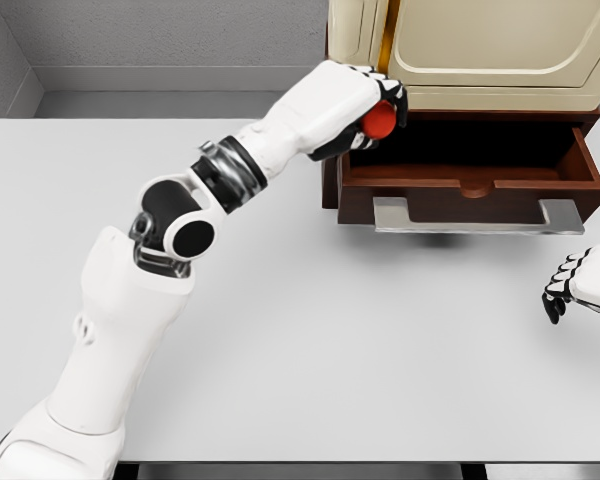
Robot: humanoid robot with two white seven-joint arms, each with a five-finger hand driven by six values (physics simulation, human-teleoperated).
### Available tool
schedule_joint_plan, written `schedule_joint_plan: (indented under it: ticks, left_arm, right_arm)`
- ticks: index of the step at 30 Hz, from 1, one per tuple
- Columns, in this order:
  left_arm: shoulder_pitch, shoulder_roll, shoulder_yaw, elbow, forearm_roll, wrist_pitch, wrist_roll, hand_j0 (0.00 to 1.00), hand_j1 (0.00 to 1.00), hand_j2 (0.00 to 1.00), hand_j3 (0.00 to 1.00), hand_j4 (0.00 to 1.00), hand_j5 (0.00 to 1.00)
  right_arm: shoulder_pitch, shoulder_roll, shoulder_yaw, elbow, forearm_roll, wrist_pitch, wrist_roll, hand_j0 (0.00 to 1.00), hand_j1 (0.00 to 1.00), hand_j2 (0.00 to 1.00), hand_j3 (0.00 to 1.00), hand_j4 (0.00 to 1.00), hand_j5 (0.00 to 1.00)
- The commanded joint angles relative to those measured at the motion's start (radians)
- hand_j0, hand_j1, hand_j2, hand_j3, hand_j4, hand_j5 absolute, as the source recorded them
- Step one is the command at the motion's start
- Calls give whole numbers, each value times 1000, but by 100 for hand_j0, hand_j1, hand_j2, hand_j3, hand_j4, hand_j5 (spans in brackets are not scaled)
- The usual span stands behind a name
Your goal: Put the switch into the drawer with left arm, and close the drawer with right arm
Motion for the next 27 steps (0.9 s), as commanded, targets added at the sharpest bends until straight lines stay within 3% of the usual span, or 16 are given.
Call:
schedule_joint_plan:
  ticks: [1,6,16,20,27]
  left_arm:
    - [0,-4,-9,23,-17,2,0,30,30,30,30,30,30]
    - [-15,-4,-26,63,-52,2,0,30,30,30,30,30,30]
    - [-28,-4,-68,65,-100,1,2,31,31,31,31,31,31]
    - [-28,-4,-81,60,-103,1,2,38,38,38,38,38,38]
    - [-35,-4,-91,59,-135,1,2,38,38,38,38,38,38]
  right_arm:
    - [0,-2,-1,0,-6,0,0,28,28,28,28,28,28]
    - [0,-2,-1,0,-6,0,0,28,28,28,28,28,28]
    - [0,-2,-1,0,-6,0,0,29,29,29,29,29,29]
    - [0,-4,-1,1,-6,0,0,29,29,29,29,29,29]
    - [0,-4,-1,1,-6,0,0,29,29,29,29,29,29]
